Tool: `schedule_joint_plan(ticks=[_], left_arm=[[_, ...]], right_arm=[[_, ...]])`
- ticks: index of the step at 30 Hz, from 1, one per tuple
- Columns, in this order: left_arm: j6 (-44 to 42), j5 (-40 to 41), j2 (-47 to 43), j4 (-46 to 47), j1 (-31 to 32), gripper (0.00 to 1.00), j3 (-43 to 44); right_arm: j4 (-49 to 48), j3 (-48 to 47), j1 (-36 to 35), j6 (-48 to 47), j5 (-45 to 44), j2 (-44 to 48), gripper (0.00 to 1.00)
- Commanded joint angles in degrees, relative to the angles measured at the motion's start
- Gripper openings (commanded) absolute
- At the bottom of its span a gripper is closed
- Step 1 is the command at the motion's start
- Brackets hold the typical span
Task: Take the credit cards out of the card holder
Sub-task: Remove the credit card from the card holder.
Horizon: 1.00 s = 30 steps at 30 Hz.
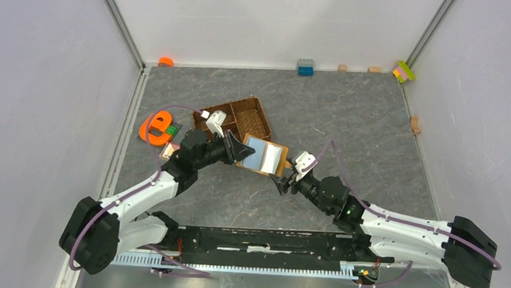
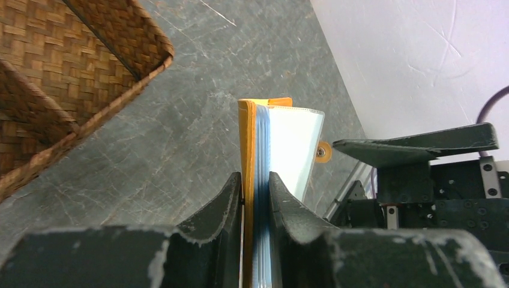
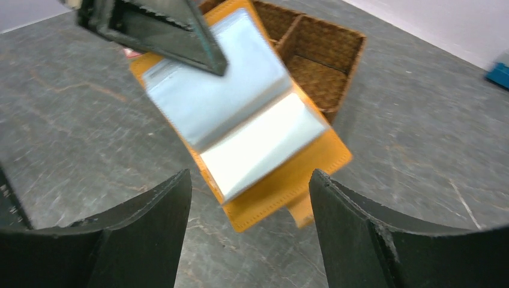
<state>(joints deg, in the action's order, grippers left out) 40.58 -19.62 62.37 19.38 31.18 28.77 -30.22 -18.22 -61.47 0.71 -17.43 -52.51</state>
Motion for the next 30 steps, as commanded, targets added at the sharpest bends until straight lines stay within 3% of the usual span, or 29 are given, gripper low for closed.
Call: schedule_joint_plan(ticks=[1,10,18,22,26,30], left_arm=[[-3.03,-4.47,-0.51,2.07,1.61,0.11,2.94],[-6.11,-7.28,2.71,3.71,8.39,0.14,6.02],[-4.18,-12.74,2.07,9.67,8.9,0.24,4.96],[-2.61,-15.26,3.35,12.4,8.9,0.33,4.81],[-1.84,-16.18,4.47,13.09,8.91,0.34,5.1],[-2.13,-15.44,3.49,12.97,8.92,0.33,4.74]], right_arm=[[-8.55,1.55,-0.14,-1.71,9.59,-1.24,0.77],[-13.07,2.24,-0.16,-0.8,11.58,-3.93,0.87],[-11.47,0.91,-0.14,0.65,8.34,-6.35,0.82],[-10.12,-0.28,-0.14,0.91,8.11,-7.58,0.66],[-8.76,-0.86,-0.16,1.01,6.96,-7.79,0.47],[-8.04,-0.46,-0.12,1.05,3.87,-6.33,0.2]])
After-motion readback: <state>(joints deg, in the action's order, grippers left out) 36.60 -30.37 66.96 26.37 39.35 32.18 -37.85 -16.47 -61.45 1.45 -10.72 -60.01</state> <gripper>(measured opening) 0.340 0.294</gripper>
